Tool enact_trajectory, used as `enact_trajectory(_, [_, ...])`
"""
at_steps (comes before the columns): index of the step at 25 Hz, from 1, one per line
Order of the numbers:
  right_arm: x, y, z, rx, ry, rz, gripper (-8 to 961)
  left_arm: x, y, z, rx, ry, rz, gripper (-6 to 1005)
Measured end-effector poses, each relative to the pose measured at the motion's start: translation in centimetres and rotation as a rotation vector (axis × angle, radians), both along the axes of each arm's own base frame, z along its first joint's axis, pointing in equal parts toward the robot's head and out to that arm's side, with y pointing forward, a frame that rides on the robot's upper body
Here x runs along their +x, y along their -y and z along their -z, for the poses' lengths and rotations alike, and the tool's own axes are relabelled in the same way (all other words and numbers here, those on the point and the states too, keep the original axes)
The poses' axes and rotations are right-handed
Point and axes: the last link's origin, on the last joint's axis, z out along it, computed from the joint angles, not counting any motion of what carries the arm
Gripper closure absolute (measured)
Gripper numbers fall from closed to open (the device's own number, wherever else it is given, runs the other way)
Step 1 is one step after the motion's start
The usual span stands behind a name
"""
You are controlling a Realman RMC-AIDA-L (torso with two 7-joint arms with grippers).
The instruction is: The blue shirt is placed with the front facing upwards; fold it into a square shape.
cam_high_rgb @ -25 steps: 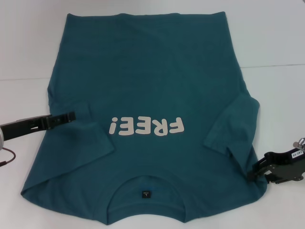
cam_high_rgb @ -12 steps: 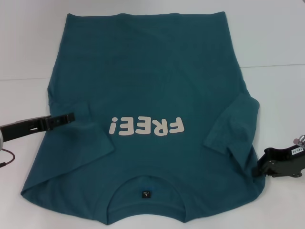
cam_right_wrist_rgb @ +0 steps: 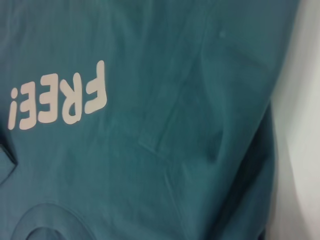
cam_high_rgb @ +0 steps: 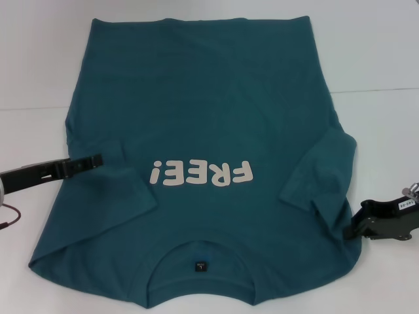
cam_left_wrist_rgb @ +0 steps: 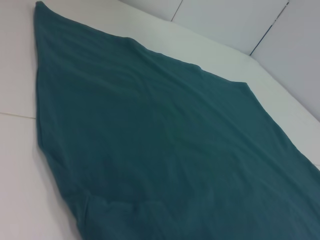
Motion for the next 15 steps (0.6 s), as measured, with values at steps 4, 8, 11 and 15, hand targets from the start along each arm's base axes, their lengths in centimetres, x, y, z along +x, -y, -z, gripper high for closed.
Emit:
enact_trajectory(4, [-0.1, -0.1, -0.1, 0.004, -0.005, -0.014, 914, 0.0, 0.0, 0.0, -0.001, 0.007, -0.001, 124])
enact_trajectory(8, [-0.1, -0.1, -0.1, 0.004, -0.004, -0.029, 916, 0.1, 0.1, -0.2, 0.002, 0.019, -0.003, 124])
enact_trajectory(11, [0.0, -0.1, -0.2, 0.004, 0.003, -0.046, 917, 0.2, 0.1, -0.4, 0.001, 0.032, -0.007, 124])
enact_trajectory(15, [0.0, -0.2, -0.2, 0.008, 0.007, -0.067, 918, 0.4, 0.4, -1.5, -0.001, 0.066, -0.023, 124])
